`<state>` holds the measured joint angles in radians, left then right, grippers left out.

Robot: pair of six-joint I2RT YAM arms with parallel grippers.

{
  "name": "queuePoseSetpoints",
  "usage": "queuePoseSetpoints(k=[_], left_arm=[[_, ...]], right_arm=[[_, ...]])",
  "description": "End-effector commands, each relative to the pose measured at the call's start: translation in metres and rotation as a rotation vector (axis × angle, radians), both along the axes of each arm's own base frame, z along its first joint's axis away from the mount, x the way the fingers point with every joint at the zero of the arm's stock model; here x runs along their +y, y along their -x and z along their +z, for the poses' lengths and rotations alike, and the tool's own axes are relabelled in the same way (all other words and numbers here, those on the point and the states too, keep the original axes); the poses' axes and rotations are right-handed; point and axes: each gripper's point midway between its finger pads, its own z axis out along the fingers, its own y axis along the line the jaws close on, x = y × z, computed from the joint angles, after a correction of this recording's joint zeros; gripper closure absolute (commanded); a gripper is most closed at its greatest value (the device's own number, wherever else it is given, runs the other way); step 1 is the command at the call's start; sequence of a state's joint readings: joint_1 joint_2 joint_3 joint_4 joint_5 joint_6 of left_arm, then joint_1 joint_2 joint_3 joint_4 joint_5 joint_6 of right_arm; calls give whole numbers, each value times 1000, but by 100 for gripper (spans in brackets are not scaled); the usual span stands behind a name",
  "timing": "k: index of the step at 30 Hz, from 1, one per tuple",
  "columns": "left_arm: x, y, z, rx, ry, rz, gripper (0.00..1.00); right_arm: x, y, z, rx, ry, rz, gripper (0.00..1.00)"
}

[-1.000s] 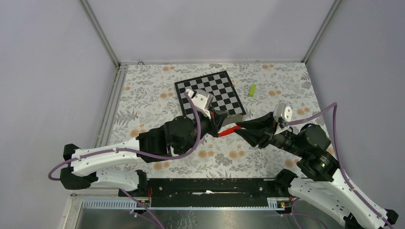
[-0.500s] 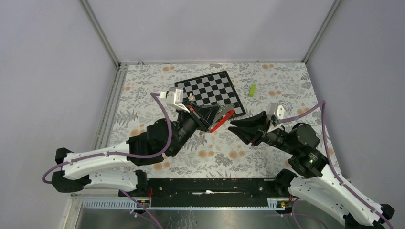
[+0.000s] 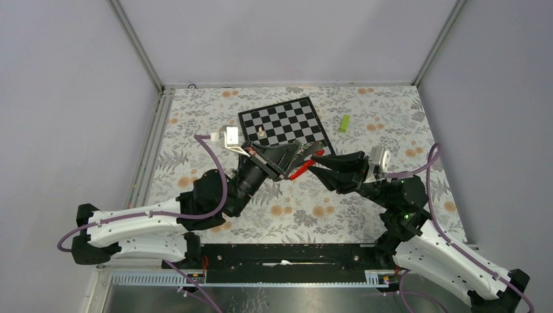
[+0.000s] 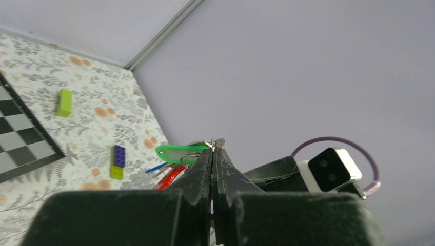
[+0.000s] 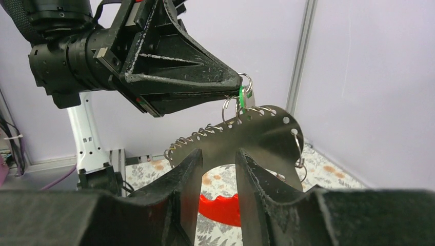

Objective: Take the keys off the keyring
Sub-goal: Remove the key from the keyring.

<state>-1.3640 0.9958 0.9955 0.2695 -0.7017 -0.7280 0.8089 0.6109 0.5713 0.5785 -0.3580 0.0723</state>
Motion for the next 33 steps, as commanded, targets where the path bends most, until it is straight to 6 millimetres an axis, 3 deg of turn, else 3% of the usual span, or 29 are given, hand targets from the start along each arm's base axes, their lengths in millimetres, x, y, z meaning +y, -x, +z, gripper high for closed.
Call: queuePoseSetpoints(k=[1,13,21,33], left_arm=[[10,8,45,-30,228,-45,100],[2,8,50,27,382,-76,100],[-6,2,43,108,405,-65,100],[-8,-5,38,196,464,-40,100]], right_arm=[[-8,4,38,-141,-91,-30,63],[-8,1,49,-232,-95,-76,67],[-8,3,56,-254,-111,-89,67],[-11,-12,58,-245,-125,-181,70]])
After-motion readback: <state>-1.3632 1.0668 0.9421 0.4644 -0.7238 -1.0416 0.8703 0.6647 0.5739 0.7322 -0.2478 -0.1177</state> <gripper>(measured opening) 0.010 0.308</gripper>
